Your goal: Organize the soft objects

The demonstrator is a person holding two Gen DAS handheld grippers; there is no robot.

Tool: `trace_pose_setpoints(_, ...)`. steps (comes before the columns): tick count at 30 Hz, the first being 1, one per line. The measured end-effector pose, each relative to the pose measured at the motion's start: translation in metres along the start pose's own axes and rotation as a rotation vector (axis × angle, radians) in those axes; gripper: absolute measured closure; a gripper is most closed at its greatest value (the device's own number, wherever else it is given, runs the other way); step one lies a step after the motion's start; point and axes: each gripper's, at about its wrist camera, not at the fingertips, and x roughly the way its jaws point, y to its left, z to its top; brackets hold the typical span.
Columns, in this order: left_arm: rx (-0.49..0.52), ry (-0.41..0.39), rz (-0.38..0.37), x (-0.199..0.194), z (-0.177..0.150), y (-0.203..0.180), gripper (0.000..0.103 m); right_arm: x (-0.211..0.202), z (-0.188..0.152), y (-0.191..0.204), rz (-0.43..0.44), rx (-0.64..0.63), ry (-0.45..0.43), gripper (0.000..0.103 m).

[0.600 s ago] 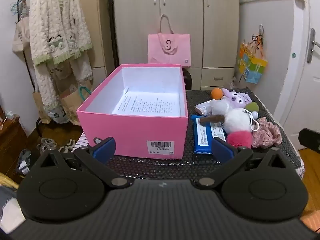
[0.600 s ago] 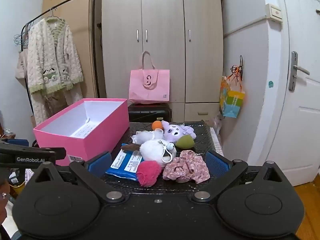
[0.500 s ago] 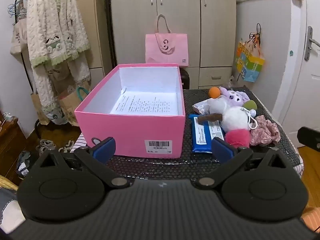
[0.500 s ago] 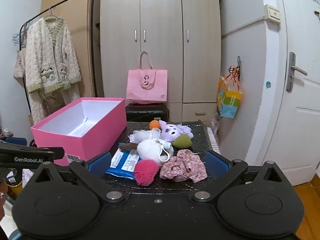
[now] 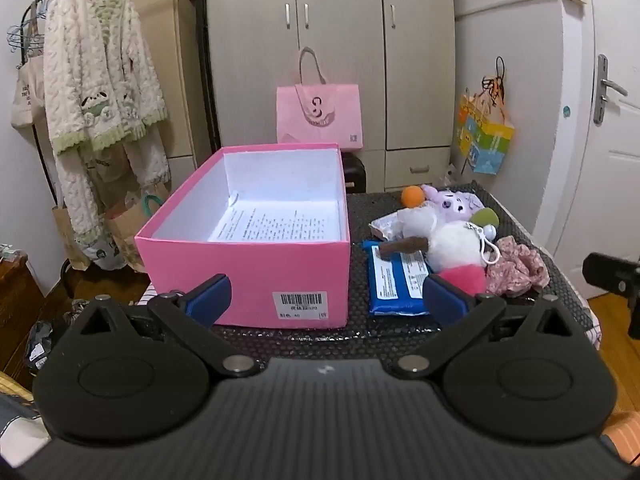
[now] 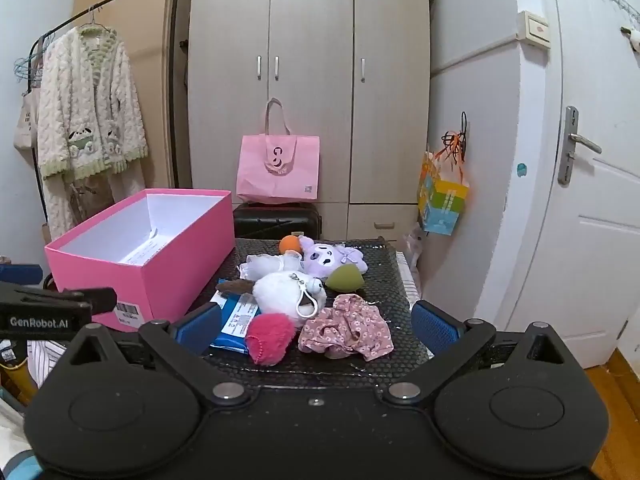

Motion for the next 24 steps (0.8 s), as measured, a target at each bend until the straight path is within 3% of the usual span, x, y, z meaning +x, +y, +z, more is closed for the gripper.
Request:
trace_pose_setpoints(14, -0.014, -0.004, -0.002, 0.006, -0.005, 0.003, 0.0, 0.008, -0.005, -0.004, 0.052, 0.03, 0.032, 0.0)
trace_pose_setpoints(24, -0.005, -0.002, -0.008, 0.007, -0.008, 0.002, 0.0, 0.009, -0.01, 0.0, 0.03, 0.025, 0.03, 0.0)
